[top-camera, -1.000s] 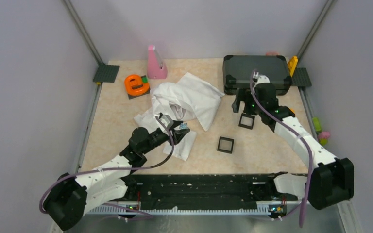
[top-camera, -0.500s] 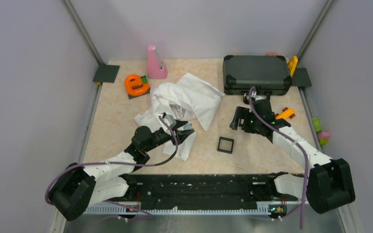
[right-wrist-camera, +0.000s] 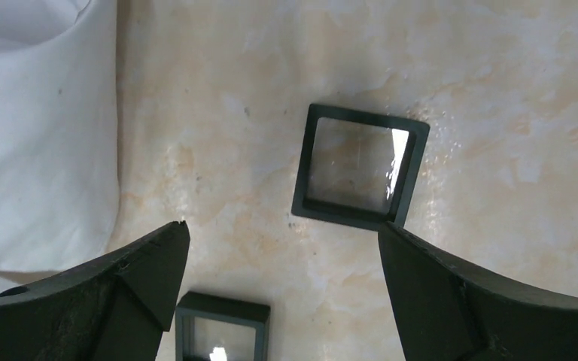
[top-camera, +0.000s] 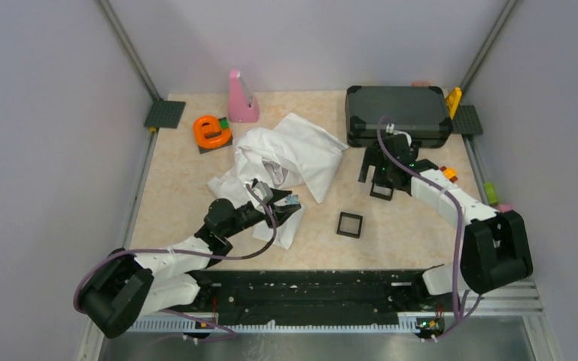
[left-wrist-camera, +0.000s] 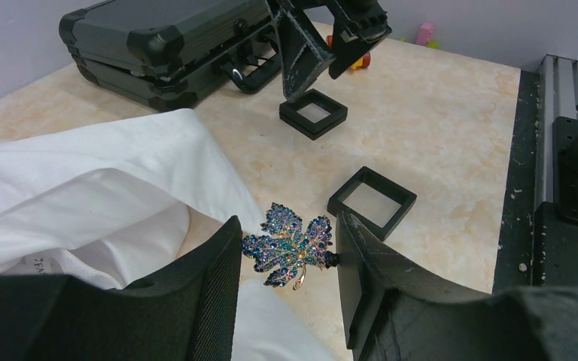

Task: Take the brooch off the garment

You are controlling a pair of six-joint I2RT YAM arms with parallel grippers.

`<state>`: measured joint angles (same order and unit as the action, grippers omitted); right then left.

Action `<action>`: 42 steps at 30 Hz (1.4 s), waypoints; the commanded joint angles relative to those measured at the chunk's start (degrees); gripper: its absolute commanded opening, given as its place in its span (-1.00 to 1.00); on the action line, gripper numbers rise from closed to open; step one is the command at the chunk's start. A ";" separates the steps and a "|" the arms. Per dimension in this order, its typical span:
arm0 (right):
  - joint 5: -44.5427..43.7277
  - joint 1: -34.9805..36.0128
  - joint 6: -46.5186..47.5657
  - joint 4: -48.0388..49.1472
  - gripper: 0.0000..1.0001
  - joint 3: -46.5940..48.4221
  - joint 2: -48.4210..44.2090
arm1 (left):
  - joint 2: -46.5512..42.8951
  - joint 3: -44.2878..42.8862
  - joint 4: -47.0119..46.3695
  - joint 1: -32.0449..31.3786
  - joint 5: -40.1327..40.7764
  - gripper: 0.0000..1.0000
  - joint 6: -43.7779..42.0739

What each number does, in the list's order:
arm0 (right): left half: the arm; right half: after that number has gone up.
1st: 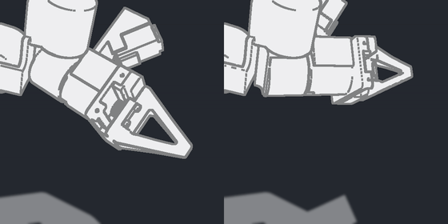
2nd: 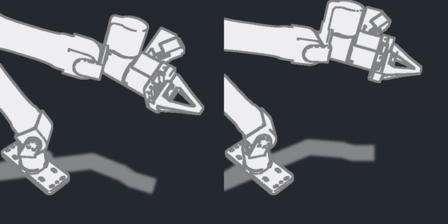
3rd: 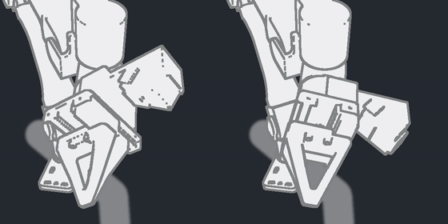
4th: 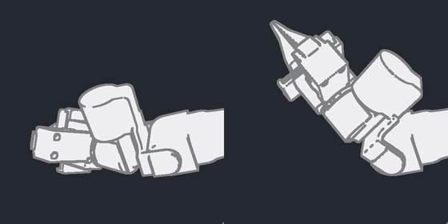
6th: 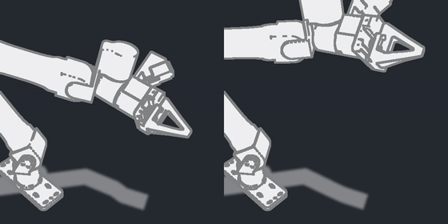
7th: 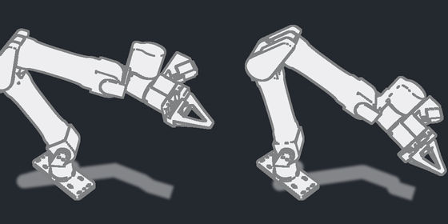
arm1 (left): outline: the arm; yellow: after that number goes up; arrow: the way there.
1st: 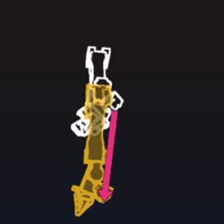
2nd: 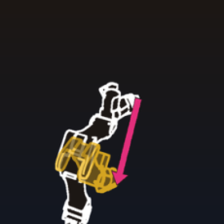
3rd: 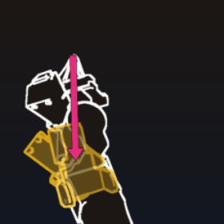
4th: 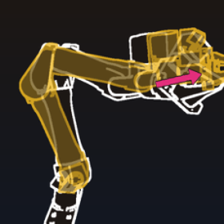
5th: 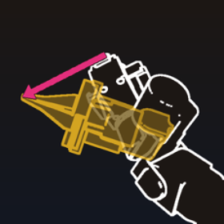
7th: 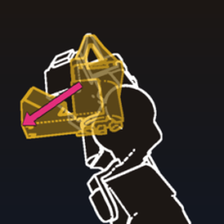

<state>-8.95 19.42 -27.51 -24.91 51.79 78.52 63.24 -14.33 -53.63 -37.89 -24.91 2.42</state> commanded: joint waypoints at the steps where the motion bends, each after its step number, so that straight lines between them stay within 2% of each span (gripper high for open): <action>1: 1.80 -3.87 1.97 1.07 0.97 3.35 3.58 | -1.10 1.09 -3.77 -0.21 -1.02 -0.49 0.02; 8: 0.17 -5.48 1.87 0.27 0.97 5.77 8.71 | -1.00 1.14 -4.11 -0.24 -1.61 -0.49 0.71; 21: -1.85 -7.05 1.34 1.36 0.90 5.21 12.18 | -1.76 1.10 -3.38 -0.17 -1.53 -0.49 0.46; 31: 0.69 -8.32 0.64 2.62 0.60 5.07 13.15 | -1.68 1.03 -2.99 -0.11 -1.46 -0.49 0.39; 42: 2.25 -8.43 0.35 3.22 0.54 5.31 14.42 | -1.81 0.97 -2.55 -0.13 -1.53 -0.49 0.22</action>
<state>-7.42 11.44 -26.70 -23.14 54.87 92.03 62.48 -13.69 -53.95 -37.89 -25.93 2.85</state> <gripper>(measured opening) 0.784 0.491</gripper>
